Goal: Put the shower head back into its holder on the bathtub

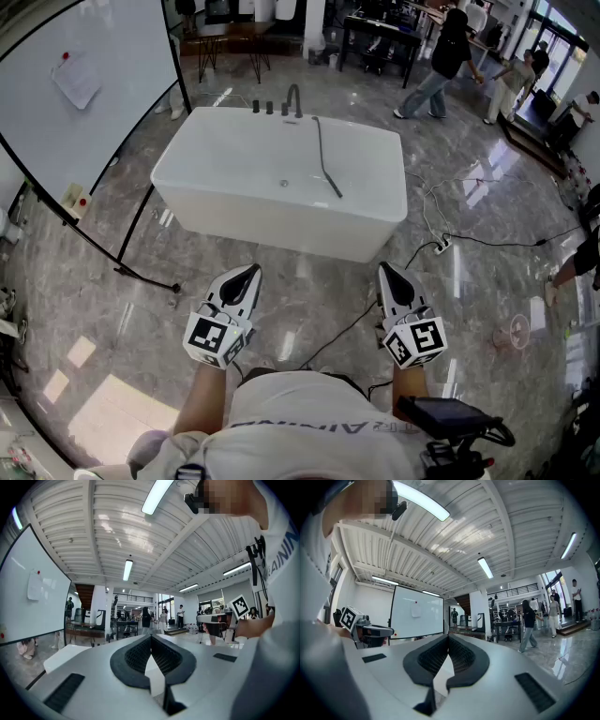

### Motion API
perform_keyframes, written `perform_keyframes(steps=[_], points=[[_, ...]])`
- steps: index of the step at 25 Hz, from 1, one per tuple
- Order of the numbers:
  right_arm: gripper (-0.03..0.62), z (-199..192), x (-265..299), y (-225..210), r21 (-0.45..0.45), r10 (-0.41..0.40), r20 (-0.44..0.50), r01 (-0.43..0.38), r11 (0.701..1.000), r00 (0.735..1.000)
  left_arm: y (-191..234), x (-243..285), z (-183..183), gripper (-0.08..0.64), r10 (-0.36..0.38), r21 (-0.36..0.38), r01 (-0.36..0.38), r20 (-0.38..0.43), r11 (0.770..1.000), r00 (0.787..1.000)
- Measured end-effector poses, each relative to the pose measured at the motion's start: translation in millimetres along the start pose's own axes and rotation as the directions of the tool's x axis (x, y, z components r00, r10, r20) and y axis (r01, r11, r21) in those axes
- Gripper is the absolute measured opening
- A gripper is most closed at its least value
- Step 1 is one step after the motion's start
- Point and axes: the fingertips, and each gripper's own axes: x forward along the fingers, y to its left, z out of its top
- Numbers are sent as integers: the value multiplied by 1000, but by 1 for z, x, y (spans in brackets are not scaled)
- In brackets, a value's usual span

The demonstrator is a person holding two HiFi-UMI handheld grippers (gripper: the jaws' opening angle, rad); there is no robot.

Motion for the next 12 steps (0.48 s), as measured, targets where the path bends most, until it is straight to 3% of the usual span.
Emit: perform_keyframes(steps=[12], points=[[12,-1,5,10,1,34,-4,-34,999,999,-4,-4,-1,17,2,-7,-2,-11,1000,1000]])
